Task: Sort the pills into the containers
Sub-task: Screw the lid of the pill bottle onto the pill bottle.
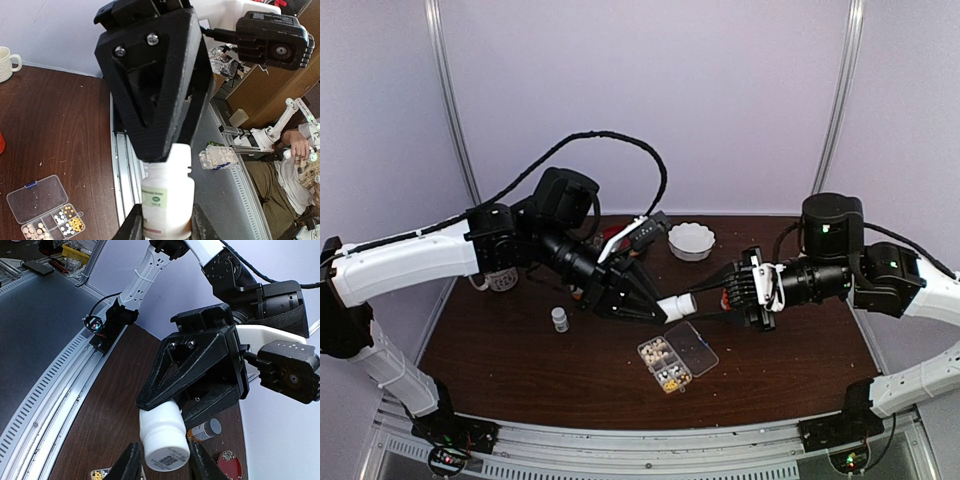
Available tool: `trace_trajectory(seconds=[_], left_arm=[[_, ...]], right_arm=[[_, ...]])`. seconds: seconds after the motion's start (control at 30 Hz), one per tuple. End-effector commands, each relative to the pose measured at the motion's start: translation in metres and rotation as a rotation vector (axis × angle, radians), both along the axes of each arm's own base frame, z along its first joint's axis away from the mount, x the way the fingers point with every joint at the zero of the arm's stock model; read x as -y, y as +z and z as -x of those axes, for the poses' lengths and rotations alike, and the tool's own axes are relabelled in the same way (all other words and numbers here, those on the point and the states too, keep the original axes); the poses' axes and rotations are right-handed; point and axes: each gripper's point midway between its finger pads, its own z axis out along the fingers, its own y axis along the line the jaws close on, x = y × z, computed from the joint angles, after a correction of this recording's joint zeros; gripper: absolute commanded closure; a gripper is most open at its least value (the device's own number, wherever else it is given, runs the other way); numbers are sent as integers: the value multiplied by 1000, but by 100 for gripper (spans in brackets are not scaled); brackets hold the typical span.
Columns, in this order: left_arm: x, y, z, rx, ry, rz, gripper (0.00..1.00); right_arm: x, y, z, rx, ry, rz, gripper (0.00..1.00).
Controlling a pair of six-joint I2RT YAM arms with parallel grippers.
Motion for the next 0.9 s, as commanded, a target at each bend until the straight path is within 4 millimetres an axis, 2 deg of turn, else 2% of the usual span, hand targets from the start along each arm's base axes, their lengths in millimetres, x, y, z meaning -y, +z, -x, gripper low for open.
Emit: trace_trajectory(seconds=[0.0,0.23,0.37,0.5,0.6,0.87], left_arm=[[3,11,0,3,-19,31,100],[3,10,-2,7,-7,26,100],[3,10,-9,55,35,20,100],[2,12,-22,149,99,25,100],[2,12,-37,233,170,14,100],[0,4,-70,477,280,-11,100]], right_arm=[[-1,13,4,8,13,-17,70],[-2,11,6,-21,19,-9,84],[-3,8,11,-140,18,12,89],[-5,-2,14,-341,-12,29,94],[-8,4,6,-523,-106,-27,100],[-1,8,-16,-1009,-350,-167,100]])
